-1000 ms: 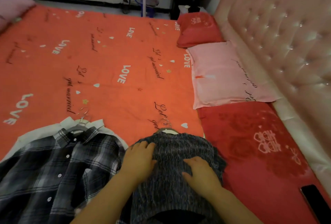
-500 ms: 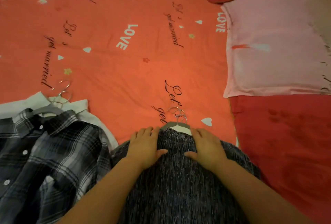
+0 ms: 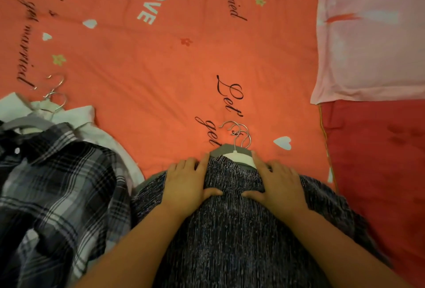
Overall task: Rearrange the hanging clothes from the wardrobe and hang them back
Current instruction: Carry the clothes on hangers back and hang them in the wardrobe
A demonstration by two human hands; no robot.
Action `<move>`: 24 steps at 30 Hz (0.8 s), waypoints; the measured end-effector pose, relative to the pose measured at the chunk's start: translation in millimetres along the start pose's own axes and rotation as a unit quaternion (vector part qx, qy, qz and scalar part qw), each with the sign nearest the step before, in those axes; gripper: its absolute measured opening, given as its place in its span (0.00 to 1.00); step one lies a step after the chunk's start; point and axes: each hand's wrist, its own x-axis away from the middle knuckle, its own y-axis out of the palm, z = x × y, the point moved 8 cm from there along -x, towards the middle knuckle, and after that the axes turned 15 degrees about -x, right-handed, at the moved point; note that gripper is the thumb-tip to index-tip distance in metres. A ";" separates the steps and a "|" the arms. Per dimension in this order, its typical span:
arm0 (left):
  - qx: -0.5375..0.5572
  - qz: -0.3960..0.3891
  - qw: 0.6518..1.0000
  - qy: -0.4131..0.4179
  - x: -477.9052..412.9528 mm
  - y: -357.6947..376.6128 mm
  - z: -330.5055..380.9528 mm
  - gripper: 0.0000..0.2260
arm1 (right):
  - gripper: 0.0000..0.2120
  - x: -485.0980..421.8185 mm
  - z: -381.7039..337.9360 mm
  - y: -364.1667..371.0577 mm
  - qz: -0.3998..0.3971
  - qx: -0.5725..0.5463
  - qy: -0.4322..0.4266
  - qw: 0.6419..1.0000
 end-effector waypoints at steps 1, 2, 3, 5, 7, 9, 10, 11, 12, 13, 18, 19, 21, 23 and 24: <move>0.002 -0.001 1.000 0.001 -0.2 -0.9 0.1 0.45 | 0.48 1.8 -0.8 -1.5 0.002 0.001 -0.004 1.000; 0.006 0.000 1.000 0.004 0.1 -2.4 0.0 0.44 | 0.48 4.4 -2.0 -3.6 0.006 0.004 -0.009 1.000; 0.010 0.002 1.000 0.006 1.2 -4.6 -0.3 0.44 | 0.48 7.7 -3.7 -6.5 0.012 0.008 -0.014 1.000; 0.010 0.009 1.000 0.014 5.8 -11.6 -0.2 0.44 | 0.48 16.1 -7.5 -14.8 0.029 0.015 -0.023 0.999; 0.006 0.014 1.000 0.019 12.4 -19.6 0.7 0.43 | 0.48 24.8 -10.6 -22.4 0.031 0.016 -0.021 0.999; 0.014 0.001 1.000 0.022 18.6 -25.0 3.0 0.42 | 0.47 32.7 -12.9 -24.9 0.017 0.010 -0.010 1.000; 0.019 -0.006 1.000 0.021 21.4 -27.0 3.8 0.41 | 0.47 36.3 -15.1 -26.1 0.018 0.008 -0.006 1.000; 0.026 -0.011 0.999 0.017 24.0 -28.9 3.6 0.41 | 0.47 40.0 -18.1 -27.9 0.023 0.007 -0.004 1.000; 0.034 -0.013 0.999 0.014 27.0 -31.4 2.7 0.41 | 0.46 44.1 -21.4 -30.0 0.029 0.006 -0.005 1.000; 0.035 -0.009 0.999 0.015 30.7 -34.7 1.8 0.40 | 0.46 48.6 -24.6 -32.4 0.034 0.005 -0.006 0.999; 0.023 0.013 0.999 0.041 54.6 -56.5 1.5 0.39 | 0.46 73.0 -34.8 -49.5 0.043 0.007 -0.011 0.999; 0.024 0.023 0.999 0.037 57.8 -62.8 0.2 0.39 | 0.47 76.4 -38.0 -55.8 0.051 0.010 -0.013 0.999; 0.038 0.026 0.998 0.030 60.8 -65.9 -2.6 0.40 | 0.47 78.2 -41.6 -59.5 0.049 0.007 -0.016 0.999; 0.041 0.025 0.999 0.024 60.7 -61.0 -3.8 0.41 | 0.47 76.5 -41.0 -55.4 0.046 0.010 -0.019 0.999; 0.040 0.022 0.999 0.020 59.8 -54.8 -3.2 0.41 | 0.47 74.3 -38.4 -49.2 0.042 0.005 -0.015 0.999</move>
